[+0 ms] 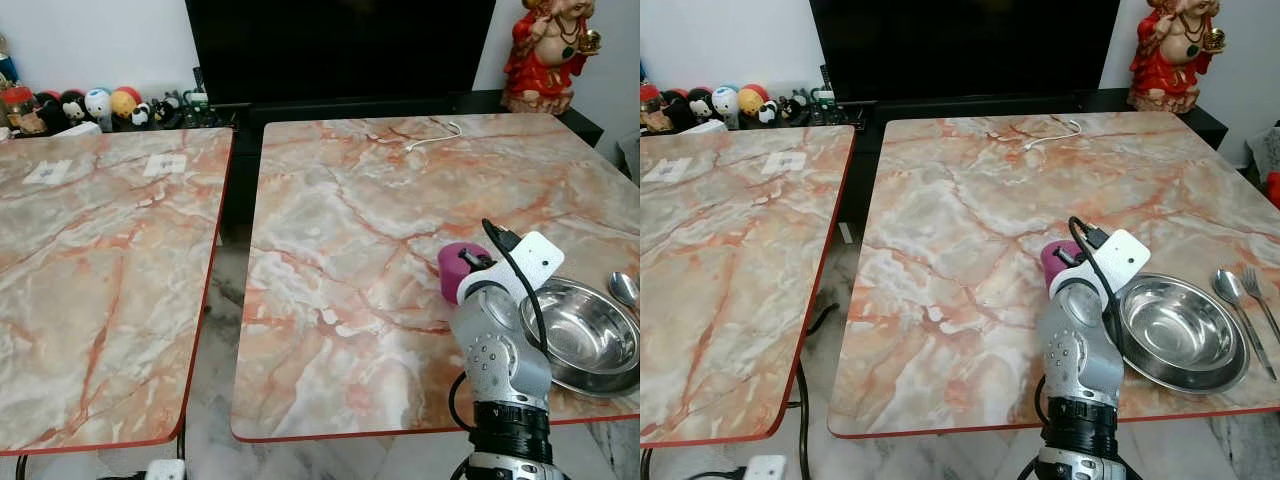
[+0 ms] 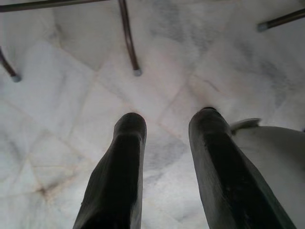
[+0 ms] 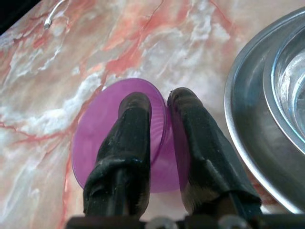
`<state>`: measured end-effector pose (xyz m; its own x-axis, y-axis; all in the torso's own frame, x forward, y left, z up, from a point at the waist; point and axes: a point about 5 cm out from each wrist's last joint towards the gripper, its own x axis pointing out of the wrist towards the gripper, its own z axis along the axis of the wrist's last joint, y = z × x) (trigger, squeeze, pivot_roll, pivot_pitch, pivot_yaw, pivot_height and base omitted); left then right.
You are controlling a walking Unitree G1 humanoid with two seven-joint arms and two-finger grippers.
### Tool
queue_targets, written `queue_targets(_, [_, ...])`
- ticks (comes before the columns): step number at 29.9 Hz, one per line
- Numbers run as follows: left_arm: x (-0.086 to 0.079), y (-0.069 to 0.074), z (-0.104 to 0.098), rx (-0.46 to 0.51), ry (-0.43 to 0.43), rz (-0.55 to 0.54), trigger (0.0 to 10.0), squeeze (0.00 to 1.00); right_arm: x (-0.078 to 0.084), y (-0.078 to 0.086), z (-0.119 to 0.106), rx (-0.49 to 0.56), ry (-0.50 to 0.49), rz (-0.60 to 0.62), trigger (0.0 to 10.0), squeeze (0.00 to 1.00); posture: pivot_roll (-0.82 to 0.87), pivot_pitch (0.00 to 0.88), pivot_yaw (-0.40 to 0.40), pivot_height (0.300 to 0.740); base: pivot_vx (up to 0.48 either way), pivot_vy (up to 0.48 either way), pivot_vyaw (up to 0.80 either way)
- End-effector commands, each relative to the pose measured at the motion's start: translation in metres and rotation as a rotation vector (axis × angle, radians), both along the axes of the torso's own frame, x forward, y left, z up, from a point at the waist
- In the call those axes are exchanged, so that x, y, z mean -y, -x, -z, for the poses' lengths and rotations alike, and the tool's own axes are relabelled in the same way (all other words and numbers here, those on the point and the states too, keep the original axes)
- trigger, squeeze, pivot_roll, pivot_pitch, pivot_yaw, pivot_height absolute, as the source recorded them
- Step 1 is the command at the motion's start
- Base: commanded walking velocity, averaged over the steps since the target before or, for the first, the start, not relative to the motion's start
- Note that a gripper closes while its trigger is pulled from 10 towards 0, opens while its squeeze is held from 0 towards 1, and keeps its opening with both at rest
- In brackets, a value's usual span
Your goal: Setting the table
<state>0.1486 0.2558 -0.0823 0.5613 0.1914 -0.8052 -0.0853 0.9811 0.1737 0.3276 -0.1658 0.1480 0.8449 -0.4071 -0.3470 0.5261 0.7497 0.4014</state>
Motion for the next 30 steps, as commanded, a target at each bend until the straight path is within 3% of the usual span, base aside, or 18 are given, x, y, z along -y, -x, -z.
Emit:
queue_targets(1, [-0.001, 0.006, 0.002, -0.020, 0.015, -0.009, 10.0, 0.00, -0.002, -0.002, -0.011, 0.042, -0.014, 0.008, 10.0, 0.00, -0.06, 0.001, 0.016, 0.740, 0.000, 0.000, 0.00])
queue_targets(7, [-0.003, 0.009, 0.003, -0.022, 0.015, -0.010, 10.0, 0.00, 0.002, -0.001, -0.014, 0.051, -0.006, 0.032, 10.0, 0.00, -0.06, 0.000, 0.017, 0.740, 0.000, 0.000, 0.00])
queue_targets(13, [0.022, 0.002, 0.007, -0.019, 0.035, 0.012, 10.0, 0.00, 0.008, 0.001, -0.018, 0.066, 0.020, 0.076, 10.0, 0.00, -0.06, 0.000, 0.019, 0.740, 0.000, 0.000, 0.00])
queue_targets(21, [0.029, -0.008, 0.006, -0.011, 0.040, 0.020, 10.0, 0.00, 0.010, 0.002, -0.024, 0.080, 0.056, 0.076, 10.0, 0.00, -0.07, 0.000, 0.018, 0.740, 0.000, 0.000, 0.00])
queue_targets(26, [0.031, -0.009, 0.006, -0.010, 0.041, 0.020, 10.0, 0.00, 0.005, 0.001, -0.029, 0.141, 0.127, 0.005, 10.0, 0.00, -0.07, 0.000, 0.018, 0.740, 0.000, 0.000, 0.00])
queue_targets(30, [0.028, -0.004, 0.007, -0.013, 0.039, 0.014, 10.0, 0.00, -0.004, 0.005, -0.041, 0.264, 0.276, -0.128, 10.0, 0.00, -0.08, 0.002, 0.017, 0.740, 0.000, 0.000, 0.00])
